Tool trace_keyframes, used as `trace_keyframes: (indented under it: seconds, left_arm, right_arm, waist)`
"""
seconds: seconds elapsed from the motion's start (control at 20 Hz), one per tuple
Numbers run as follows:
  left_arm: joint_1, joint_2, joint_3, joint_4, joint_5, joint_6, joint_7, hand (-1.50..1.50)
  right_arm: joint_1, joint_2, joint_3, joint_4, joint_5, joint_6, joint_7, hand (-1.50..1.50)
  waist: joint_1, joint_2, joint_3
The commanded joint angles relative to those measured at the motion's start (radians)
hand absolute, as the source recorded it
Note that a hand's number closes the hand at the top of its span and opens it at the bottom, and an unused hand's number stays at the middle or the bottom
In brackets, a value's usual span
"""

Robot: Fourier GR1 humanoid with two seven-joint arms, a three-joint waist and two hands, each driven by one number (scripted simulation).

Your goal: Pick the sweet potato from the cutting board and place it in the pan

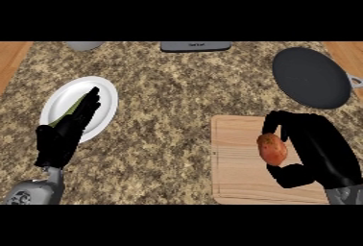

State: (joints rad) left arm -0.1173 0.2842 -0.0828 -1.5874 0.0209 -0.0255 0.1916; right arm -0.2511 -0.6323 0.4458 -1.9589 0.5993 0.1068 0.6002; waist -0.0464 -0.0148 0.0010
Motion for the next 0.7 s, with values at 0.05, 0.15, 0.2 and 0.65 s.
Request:
trace_keyframes:
  seconds: [0.05,0.15,0.2,0.65]
  left_arm:
    - [-0.036,-0.016,-0.007,0.007,-0.013,0.002,-0.001,0.00]
    - [0.051,0.030,0.025,-0.055,0.021,-0.048,-0.014,0.00]
    - [-0.042,-0.023,0.005,0.058,-0.003,-0.026,-0.040,0.00]
    - [0.028,-0.019,0.001,-0.016,-0.021,-0.052,-0.033,0.00]
  right_arm:
    - [0.094,-0.015,-0.078,-0.184,0.089,-0.145,-0.038,1.50]
    - [0.243,-0.052,-0.134,-0.201,0.097,-0.210,-0.126,1.50]
    - [0.183,-0.027,-0.193,-0.137,0.066,-0.213,-0.134,1.50]
    - [0.169,0.072,-0.432,0.114,-0.178,-0.285,-0.356,1.50]
  waist:
    - [0.018,0.010,0.000]
    - [0.031,0.010,0.000]
    - [0.030,0.015,-0.001]
    - [0.050,0.016,0.000]
